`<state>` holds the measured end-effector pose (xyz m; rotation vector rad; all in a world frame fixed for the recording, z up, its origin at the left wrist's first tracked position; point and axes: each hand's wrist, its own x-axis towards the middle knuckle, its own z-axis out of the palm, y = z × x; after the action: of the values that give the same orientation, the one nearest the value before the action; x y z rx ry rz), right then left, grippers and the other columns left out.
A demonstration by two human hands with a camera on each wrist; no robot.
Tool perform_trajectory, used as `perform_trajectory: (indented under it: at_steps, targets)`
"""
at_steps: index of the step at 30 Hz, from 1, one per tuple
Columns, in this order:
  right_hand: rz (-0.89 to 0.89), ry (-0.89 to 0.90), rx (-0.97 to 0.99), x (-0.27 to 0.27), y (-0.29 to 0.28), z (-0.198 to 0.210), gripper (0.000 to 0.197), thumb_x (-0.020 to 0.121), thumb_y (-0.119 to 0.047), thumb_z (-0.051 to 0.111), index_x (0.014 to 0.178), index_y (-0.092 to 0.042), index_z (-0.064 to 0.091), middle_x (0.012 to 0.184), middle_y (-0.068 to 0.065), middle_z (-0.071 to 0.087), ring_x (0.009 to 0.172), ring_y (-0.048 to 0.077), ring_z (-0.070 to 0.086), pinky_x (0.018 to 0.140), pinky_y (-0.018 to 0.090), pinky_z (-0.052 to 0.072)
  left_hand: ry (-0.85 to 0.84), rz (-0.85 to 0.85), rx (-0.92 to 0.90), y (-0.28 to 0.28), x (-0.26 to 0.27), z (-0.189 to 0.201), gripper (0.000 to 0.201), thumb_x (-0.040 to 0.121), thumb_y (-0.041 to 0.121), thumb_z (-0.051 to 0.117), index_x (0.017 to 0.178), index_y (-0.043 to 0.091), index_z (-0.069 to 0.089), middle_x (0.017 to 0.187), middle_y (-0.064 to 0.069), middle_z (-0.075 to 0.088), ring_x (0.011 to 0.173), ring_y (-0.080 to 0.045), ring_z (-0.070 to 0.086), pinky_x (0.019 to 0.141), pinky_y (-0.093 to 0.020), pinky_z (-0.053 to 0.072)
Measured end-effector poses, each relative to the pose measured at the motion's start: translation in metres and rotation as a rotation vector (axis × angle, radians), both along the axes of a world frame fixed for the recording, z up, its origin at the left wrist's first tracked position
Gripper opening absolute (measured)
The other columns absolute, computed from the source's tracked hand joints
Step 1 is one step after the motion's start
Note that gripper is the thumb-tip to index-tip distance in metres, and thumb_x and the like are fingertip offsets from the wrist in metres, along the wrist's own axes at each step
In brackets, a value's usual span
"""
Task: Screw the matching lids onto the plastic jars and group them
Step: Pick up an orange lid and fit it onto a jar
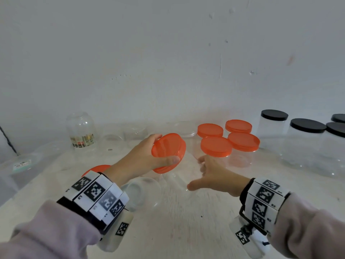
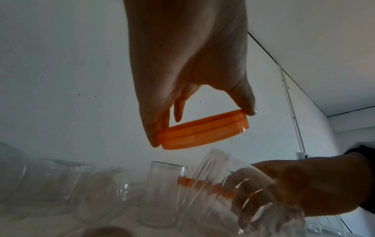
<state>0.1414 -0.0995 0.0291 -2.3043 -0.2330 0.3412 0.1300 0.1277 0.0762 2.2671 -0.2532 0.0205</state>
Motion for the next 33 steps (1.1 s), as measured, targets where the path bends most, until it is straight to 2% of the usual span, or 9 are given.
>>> perform_trajectory:
  at_steps: [3,5,9,13,16,19,25,28,33]
  targets:
    - [0.098,0.070,-0.012,-0.005,-0.002,-0.007,0.117,0.054,-0.045,0.085,0.147,-0.024,0.017,0.129,-0.004,0.030,0.124,0.019,0.038,0.104,0.039,0.042,0.000,-0.018,0.000,-0.007,0.002,-0.002,0.115,0.043,0.077,0.069,0.142,0.034,0.029,0.134,0.016,0.043,0.117,-0.007,0.049,0.090,-0.025,0.043]
    - [0.132,0.087,-0.026,-0.007,-0.005,-0.012,0.116,0.056,-0.044,0.086,0.146,-0.026,0.015,0.129,-0.006,0.027,0.125,0.017,0.037,0.103,0.036,0.042,0.013,-0.034,0.000,-0.011,0.002,-0.004,0.110,0.049,0.072,0.072,0.142,0.035,0.029,0.133,0.016,0.044,0.117,-0.007,0.048,0.088,-0.024,0.043]
    - [0.166,0.106,0.006,-0.011,-0.015,-0.019,0.112,0.058,-0.033,0.090,0.140,-0.032,0.015,0.135,-0.010,0.030,0.127,0.014,0.036,0.104,0.031,0.039,0.032,-0.081,0.045,-0.017,-0.001,-0.006,0.108,0.052,0.073,0.072,0.143,0.035,0.029,0.129,0.020,0.041,0.113,-0.004,0.046,0.079,-0.018,0.040]
    - [0.186,0.134,0.061,-0.012,-0.019,-0.022,0.119,0.059,-0.027,0.092,0.145,-0.029,0.010,0.142,-0.010,0.037,0.131,0.013,0.036,0.110,0.033,0.034,0.027,-0.146,0.161,-0.027,-0.005,-0.007,0.106,0.051,0.075,0.066,0.142,0.036,0.030,0.112,0.034,0.036,0.096,0.012,0.042,0.070,-0.009,0.035]
    - [0.195,0.155,0.081,-0.012,-0.019,-0.023,0.118,0.062,-0.025,0.090,0.147,-0.030,0.009,0.143,-0.011,0.039,0.132,0.013,0.037,0.112,0.038,0.033,0.061,-0.187,0.237,-0.034,-0.005,-0.010,0.110,0.051,0.076,0.068,0.144,0.032,0.029,0.126,0.021,0.038,0.107,0.002,0.043,0.080,-0.015,0.038]
    - [0.207,0.158,0.057,-0.013,-0.019,-0.025,0.115,0.065,-0.022,0.088,0.148,-0.031,0.009,0.141,-0.012,0.042,0.131,0.013,0.039,0.111,0.039,0.034,0.072,-0.213,0.313,-0.042,-0.003,-0.014,0.104,0.060,0.067,0.074,0.145,0.028,0.029,0.138,0.013,0.037,0.113,-0.003,0.039,0.090,-0.021,0.037]
    - [0.236,0.134,0.024,-0.011,-0.017,-0.022,0.119,0.068,-0.024,0.087,0.151,-0.029,0.003,0.145,-0.010,0.035,0.133,0.012,0.035,0.112,0.033,0.032,0.077,-0.253,0.427,-0.051,0.003,-0.018,0.105,0.064,0.065,0.074,0.147,0.025,0.024,0.147,0.010,0.032,0.123,-0.005,0.036,0.097,-0.023,0.034]
    - [0.241,0.120,0.005,-0.008,-0.017,-0.021,0.117,0.068,-0.024,0.087,0.151,-0.026,0.006,0.145,-0.009,0.036,0.134,0.013,0.036,0.113,0.037,0.031,0.085,-0.251,0.433,-0.050,0.004,-0.022,0.111,0.063,0.068,0.073,0.150,0.026,0.019,0.151,0.010,0.026,0.132,-0.008,0.032,0.103,-0.026,0.033]
    - [0.208,0.137,-0.047,-0.003,-0.018,-0.021,0.115,0.066,-0.029,0.088,0.150,-0.026,0.009,0.144,-0.007,0.039,0.133,0.016,0.037,0.112,0.040,0.033,0.080,-0.248,0.419,-0.048,0.004,-0.031,0.113,0.060,0.066,0.075,0.149,0.029,0.017,0.151,0.012,0.025,0.131,-0.007,0.031,0.100,-0.024,0.032]
